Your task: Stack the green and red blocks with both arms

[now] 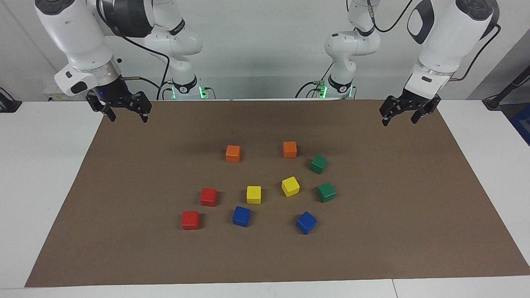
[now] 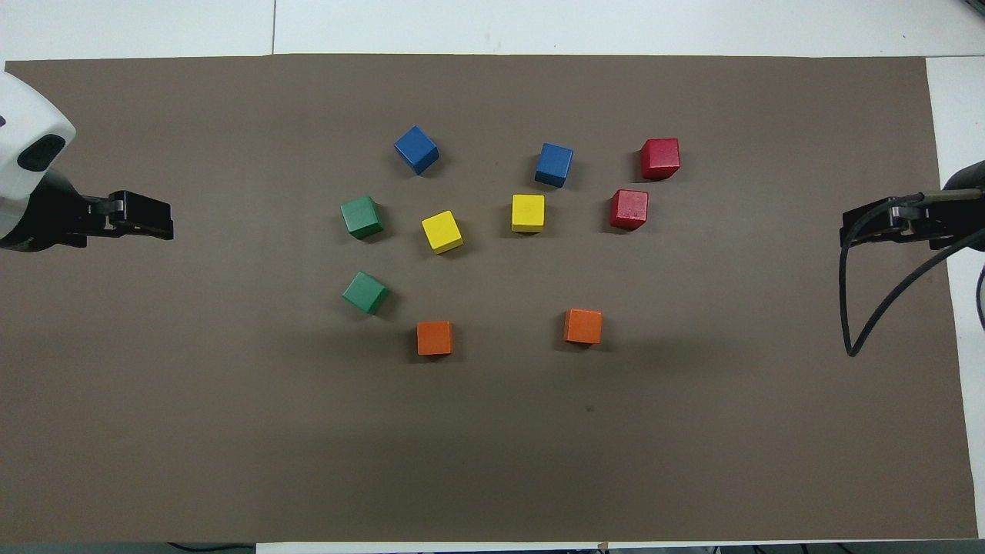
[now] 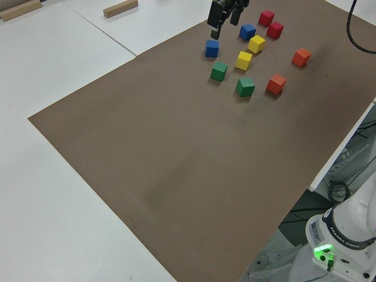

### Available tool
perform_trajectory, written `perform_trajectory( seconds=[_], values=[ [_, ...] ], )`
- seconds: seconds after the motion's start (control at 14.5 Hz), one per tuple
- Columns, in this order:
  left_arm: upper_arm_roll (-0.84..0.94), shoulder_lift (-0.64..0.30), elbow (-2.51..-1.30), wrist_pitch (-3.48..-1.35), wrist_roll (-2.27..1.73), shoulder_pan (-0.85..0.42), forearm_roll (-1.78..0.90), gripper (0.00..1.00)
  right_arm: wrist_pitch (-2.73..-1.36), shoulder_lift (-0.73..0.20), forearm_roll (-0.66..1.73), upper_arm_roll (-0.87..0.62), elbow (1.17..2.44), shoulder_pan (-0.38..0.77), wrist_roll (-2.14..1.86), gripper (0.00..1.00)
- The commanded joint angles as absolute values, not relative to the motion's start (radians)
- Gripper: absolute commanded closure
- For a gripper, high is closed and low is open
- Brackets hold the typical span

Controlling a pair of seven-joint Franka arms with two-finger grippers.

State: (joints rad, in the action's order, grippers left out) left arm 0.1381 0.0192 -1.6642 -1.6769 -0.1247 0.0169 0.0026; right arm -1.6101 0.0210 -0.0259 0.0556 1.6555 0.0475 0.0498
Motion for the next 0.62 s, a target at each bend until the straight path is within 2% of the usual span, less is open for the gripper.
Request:
perform_trajectory(
  seconds=[0.0,0.55],
  values=[
    [0.140,0.034,-1.661,-1.655,-0.123,0.023,-0.012,0.00,-1.626,0.028,-0.014,0.060,1.666,0.054,0.037,0.00],
    [0.113,0.035,-1.664,-1.663,-0.120,0.025,-0.012,0.00,-1.624,0.028,-0.014,0.058,1.660,0.054,0.038,0.00]
  ],
)
